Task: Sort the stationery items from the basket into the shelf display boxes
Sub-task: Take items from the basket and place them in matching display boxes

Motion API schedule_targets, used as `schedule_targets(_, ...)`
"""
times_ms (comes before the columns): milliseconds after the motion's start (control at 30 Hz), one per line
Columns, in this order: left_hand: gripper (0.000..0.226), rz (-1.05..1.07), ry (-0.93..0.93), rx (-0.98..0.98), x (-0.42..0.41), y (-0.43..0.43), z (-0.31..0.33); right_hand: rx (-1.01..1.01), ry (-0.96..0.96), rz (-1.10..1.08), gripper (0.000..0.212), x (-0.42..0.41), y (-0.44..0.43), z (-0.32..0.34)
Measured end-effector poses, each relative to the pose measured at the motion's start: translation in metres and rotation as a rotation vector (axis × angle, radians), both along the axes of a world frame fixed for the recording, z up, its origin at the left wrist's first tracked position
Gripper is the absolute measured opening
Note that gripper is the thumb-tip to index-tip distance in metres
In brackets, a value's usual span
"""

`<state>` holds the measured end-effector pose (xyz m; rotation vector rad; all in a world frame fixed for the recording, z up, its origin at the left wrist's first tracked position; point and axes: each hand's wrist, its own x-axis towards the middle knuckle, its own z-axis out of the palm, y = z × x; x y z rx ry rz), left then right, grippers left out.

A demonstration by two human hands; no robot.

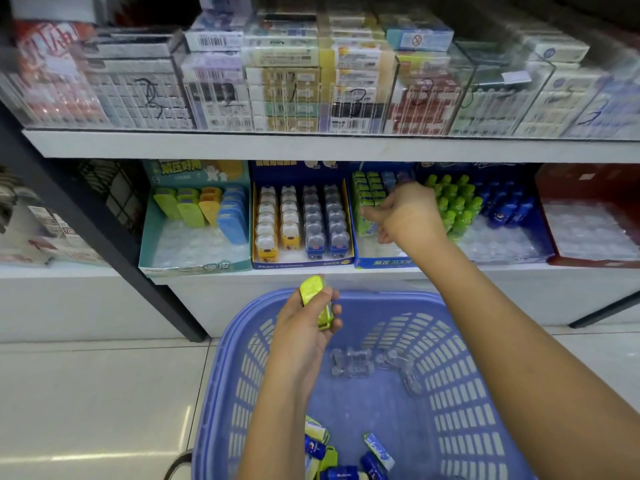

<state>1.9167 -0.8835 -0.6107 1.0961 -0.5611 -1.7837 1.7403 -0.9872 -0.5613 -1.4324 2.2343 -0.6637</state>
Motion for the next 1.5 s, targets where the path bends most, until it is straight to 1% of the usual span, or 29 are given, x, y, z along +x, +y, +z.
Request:
schedule_targets(133, 0.016, 0.046, 0.074, 0.074, -0.001, -0.006, 0.002, 0.1, 0.091, -0.037, 0.049, 0.005, -0.007, -0.003)
schedule_targets(200, 0.02, 0.077, 0.122, 0.106, -0.001, -0.008, 0.004, 0.153, 0.142, -0.054, 0.053, 0.008, -0.012, -0.005)
schedule_targets(300, 0.02, 0.111, 0.175, 0.141, 0.001, -0.008, 0.006, 0.171, 0.152, -0.073, 0.055, 0.014, -0.014, -0.01)
schedule_targets(367, 0.02, 0.099, 0.195, 0.122, 0.004, -0.006, 0.009, 0.172, 0.15, -0.083, 0.054, 0.017, -0.014, -0.011)
schedule_targets(433, 0.021, 0.071, 0.187, 0.083, 0.006, -0.002, 0.013, 0.164, 0.186, -0.066, 0.056, 0.019, -0.008, -0.006)
schedule_targets(500, 0.021, 0.041, 0.143, 0.046, 0.008, 0.001, 0.014, 0.042, 0.162, -0.037, 0.054, 0.022, 0.007, 0.001)
schedule_targets(567, 0.023, 0.022, 0.108, 0.02, 0.009, 0.005, 0.015, -0.122, 0.018, 0.011, 0.043, 0.026, 0.036, 0.009)
schedule_targets(633, 0.023, 0.019, 0.105, 0.012, 0.009, 0.007, 0.017, -0.191, -0.108, 0.193, 0.023, 0.028, 0.068, 0.013)
schedule_targets(667, 0.022, 0.025, 0.111, 0.017, 0.009, 0.008, 0.018, -0.191, -0.141, 0.326, 0.021, 0.029, 0.084, 0.014)
schedule_targets(733, 0.022, 0.027, 0.11, 0.033, 0.009, 0.009, 0.02, -0.188, -0.112, 0.569, 0.041, 0.032, 0.112, 0.01)
schedule_targets(767, 0.021, 0.017, 0.09, 0.034, 0.009, 0.011, 0.022, -0.195, -0.066, 0.644, 0.047, 0.033, 0.122, 0.005)
schedule_targets(800, 0.02, -0.001, 0.06, 0.028, 0.009, 0.012, 0.022, -0.215, -0.032, 0.686, 0.049, 0.036, 0.129, 0.001)
schedule_targets(933, 0.022, -0.067, -0.063, -0.005, 0.012, 0.018, 0.024, -0.384, 0.084, 0.681, 0.036, 0.046, 0.136, -0.008)
schedule_targets(1000, 0.025, -0.067, -0.079, -0.008, 0.016, 0.017, 0.028, -0.463, -0.03, 0.622, 0.03, 0.054, 0.133, -0.008)
schedule_targets(1067, 0.028, -0.056, -0.092, -0.018, 0.023, 0.013, 0.033, -0.486, -0.158, 0.586, 0.028, 0.066, 0.128, -0.009)
schedule_targets(1167, 0.036, -0.034, -0.111, -0.059, 0.039, 0.004, 0.04, -0.493, -0.268, 0.567, 0.025, 0.088, 0.11, -0.005)
schedule_targets(1233, 0.042, -0.034, -0.12, -0.087, 0.053, -0.004, 0.046, -0.525, -0.302, 0.544, 0.023, 0.104, 0.09, 0.001)
schedule_targets(1300, 0.04, 0.012, -0.203, -0.13, 0.067, -0.016, 0.05, -0.529, -0.291, 0.524, 0.022, 0.12, 0.066, 0.009)
schedule_targets(1367, 0.03, 0.099, -0.365, -0.185, 0.081, -0.031, 0.049, -0.5, -0.287, 0.492, 0.025, 0.138, 0.041, 0.016)
schedule_targets(1400, 0.026, 0.131, -0.523, -0.24, 0.089, -0.04, 0.047, -0.484, -0.272, 0.481, 0.026, 0.147, 0.028, 0.02)
schedule_targets(1433, 0.024, 0.137, -0.724, -0.316, 0.097, -0.048, 0.044, -0.473, -0.233, 0.481, 0.026, 0.156, 0.016, 0.022)
schedule_targets(1467, 0.026, 0.121, -0.934, -0.387, 0.105, -0.055, 0.041, -0.463, -0.18, 0.49, 0.025, 0.165, 0.004, 0.024)
schedule_targets(1500, 0.029, 0.091, -1.102, -0.434, 0.113, -0.061, 0.037, -0.456, -0.122, 0.509, 0.025, 0.175, -0.008, 0.025)
